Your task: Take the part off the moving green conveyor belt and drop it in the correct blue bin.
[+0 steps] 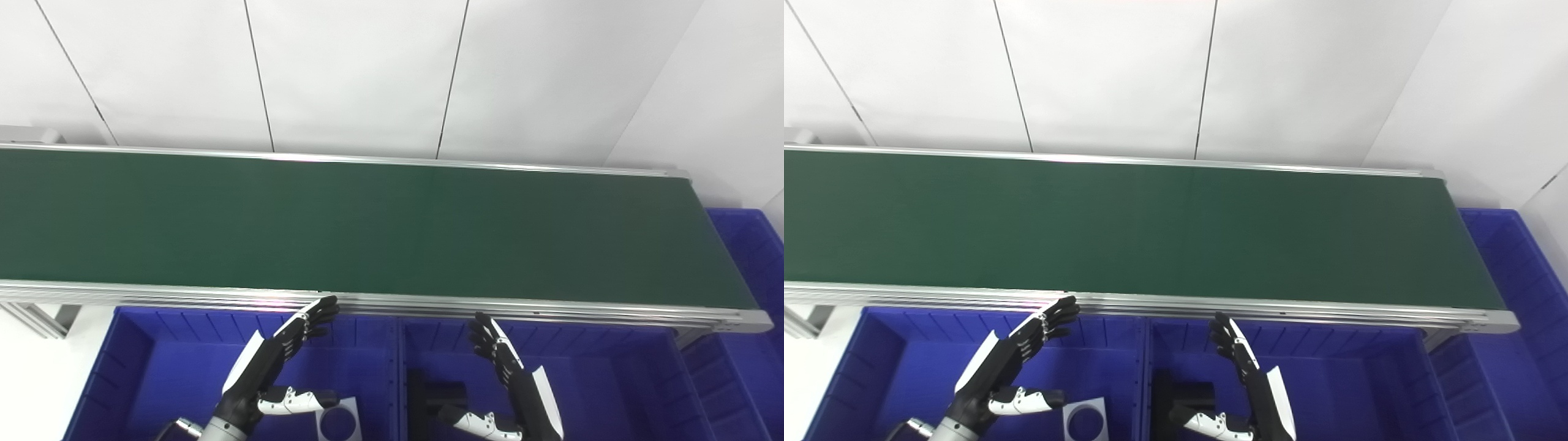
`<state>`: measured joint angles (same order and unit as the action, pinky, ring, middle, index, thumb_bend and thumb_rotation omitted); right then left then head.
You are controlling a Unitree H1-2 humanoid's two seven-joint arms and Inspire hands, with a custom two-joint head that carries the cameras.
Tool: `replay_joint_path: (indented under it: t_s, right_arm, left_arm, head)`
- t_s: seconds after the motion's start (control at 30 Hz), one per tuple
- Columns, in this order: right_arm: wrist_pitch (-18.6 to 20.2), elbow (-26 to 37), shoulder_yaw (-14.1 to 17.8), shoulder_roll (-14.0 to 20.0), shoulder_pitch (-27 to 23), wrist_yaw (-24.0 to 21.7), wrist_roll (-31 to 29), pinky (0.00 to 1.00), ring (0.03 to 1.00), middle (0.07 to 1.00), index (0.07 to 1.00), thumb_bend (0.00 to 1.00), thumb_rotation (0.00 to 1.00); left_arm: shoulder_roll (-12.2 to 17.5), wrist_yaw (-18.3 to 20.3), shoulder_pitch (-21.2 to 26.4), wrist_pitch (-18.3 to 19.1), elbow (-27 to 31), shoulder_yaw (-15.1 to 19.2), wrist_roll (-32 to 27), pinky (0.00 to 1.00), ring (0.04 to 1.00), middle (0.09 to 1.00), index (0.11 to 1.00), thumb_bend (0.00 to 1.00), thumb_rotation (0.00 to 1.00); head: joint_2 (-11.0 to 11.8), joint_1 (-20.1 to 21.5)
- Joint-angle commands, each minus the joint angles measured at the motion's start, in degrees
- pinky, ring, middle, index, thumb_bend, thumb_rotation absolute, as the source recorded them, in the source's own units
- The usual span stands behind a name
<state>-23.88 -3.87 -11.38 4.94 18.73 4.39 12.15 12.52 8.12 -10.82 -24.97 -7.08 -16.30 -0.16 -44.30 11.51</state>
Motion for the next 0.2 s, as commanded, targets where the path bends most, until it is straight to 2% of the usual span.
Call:
replay_joint_path:
  t_s: [0.0,0.17]
  right_arm:
    - [-2.8,1.4,0.0,-0.1,-0.3,-0.1,0.0,0.85,0.871,0.897,0.939,0.92,0.42]
    - [-2.5,1.6,0.2,-0.3,-0.4,-0.4,-0.4,0.84,0.868,0.895,0.938,0.92,0.42]
  left_arm:
    - [-1.0,1.0,0.0,-2.0,0.9,0.7,-0.8,0.86,0.907,0.908,0.902,0.90,0.44]
    - [-1.6,0.8,-0.6,-2.0,0.8,0.9,1.4,0.85,0.904,0.911,0.907,0.91,0.46]
  head:
    - [0.0,-0.1]
    - [0.0,-0.1]
